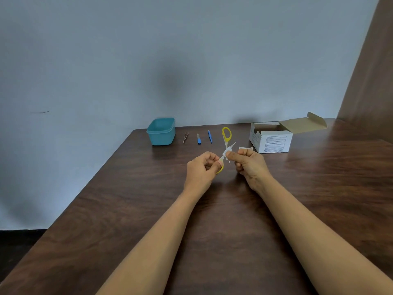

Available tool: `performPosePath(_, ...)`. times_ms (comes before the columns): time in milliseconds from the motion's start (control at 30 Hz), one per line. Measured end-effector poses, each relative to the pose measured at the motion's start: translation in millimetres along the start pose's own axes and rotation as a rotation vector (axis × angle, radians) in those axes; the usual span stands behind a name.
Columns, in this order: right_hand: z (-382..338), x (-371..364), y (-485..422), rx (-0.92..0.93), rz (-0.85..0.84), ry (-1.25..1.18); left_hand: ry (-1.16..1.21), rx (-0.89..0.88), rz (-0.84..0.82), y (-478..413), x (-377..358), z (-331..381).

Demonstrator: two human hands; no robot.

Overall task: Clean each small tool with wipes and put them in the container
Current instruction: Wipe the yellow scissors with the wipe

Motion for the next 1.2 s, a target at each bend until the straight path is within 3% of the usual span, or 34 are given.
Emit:
performPosePath(167, 0.3, 9.2, -3.2, 0.016, 0.154, -0.242, -0.049, -0.018, -0.104, 1.1, -6.4, 1.9)
performPosePath(367, -0.2, 1.3, -0.6, -0.004, 0.007, -0.031, -0.045, 0.003, -0.025, -0.7, -1.5, -3.1)
performPosePath(600, -0.3, 9.1, -1.8, 0.036, 0.178, -0.209, -0.069, -0.004, -0.093, -1.1, -8.4, -3.0)
performPosePath(800, -1.1, 0.8, 2.8, 0.046, 0.07, -0.056, -0.058, 0.009, -0.042, 0.0, -2.9, -4.2)
performPosePath(1033, -0.6, 10.7, -2.0, 0.032, 0.163, -0.212, -0.074, 0.013, -0.138, 0.5, -9.3, -1.7)
performPosePath(1200, 0.8, 4.0, -1.6, 0.032, 0.067, -0.078, -0.072, 0.007, -0.064, 0.9, -3.4, -1.7)
Point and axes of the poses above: each hand's wrist, its own y-axis away from the middle knuckle, its own x-axis out of the back of the hand, z = x × y, the point moved 4 cm from there along -y, towards the middle knuckle, and after that the axes turned 4 degrees about y, right-handed, at the moved point
